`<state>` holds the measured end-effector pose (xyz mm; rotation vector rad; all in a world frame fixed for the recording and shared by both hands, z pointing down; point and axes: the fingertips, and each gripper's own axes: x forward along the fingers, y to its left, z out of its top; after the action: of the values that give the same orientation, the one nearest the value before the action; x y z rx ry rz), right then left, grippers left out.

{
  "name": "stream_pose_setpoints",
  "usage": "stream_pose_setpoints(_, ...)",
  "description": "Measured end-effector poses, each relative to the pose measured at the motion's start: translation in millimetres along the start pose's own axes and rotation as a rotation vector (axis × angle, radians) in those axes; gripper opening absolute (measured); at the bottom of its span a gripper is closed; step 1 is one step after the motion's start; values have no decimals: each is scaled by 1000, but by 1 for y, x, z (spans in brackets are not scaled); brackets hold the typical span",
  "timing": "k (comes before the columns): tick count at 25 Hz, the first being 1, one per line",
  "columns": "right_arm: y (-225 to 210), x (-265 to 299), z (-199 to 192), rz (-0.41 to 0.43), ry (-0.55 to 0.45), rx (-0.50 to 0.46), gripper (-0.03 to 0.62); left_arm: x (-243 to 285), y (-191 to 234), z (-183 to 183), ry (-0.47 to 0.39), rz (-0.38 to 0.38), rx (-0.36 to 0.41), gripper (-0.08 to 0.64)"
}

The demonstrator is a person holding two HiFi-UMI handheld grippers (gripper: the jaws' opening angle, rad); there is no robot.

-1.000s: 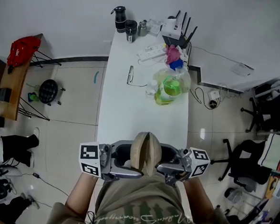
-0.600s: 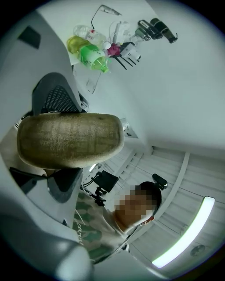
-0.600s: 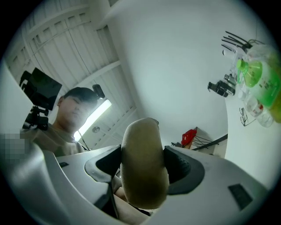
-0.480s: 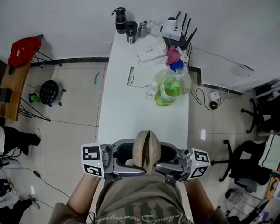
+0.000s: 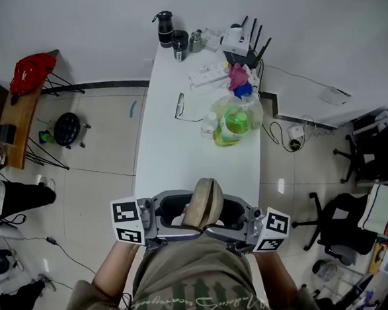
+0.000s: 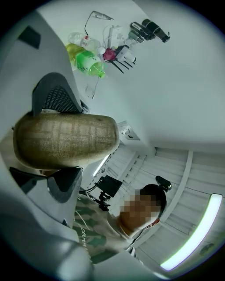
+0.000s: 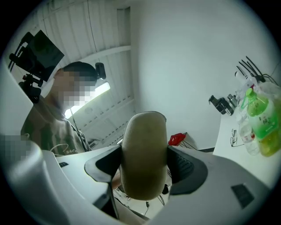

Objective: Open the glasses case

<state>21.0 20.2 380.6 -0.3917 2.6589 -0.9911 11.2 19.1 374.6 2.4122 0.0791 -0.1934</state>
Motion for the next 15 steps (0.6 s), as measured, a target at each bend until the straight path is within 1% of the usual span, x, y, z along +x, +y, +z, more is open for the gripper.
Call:
stream_pose_setpoints(2, -1, 1, -1, -13, 4, -2, 316, 0, 1, -1, 11, 6, 8, 411)
stream_pose_setpoints(4, -3, -1, 0, -10, -8, 20, 316, 0, 1, -1, 3, -3, -5, 411)
stream_pose_setpoints(7, 0, -4, 5, 36, -51, 105, 316, -5, -3, 6, -62, -65, -82, 411)
stream_pose_setpoints(11, 11, -7, 13, 144, -115, 212, 316, -15, -13, 17, -161, -214, -226, 411)
stream_pose_setpoints(13, 18, -10, 15, 221, -143, 252, 316, -19, -21, 20, -194, -304, -289, 411)
stream_pose_setpoints(15, 28, -14, 19, 315, -176, 300, 316, -23, -31, 23, -221, -407, -354, 411)
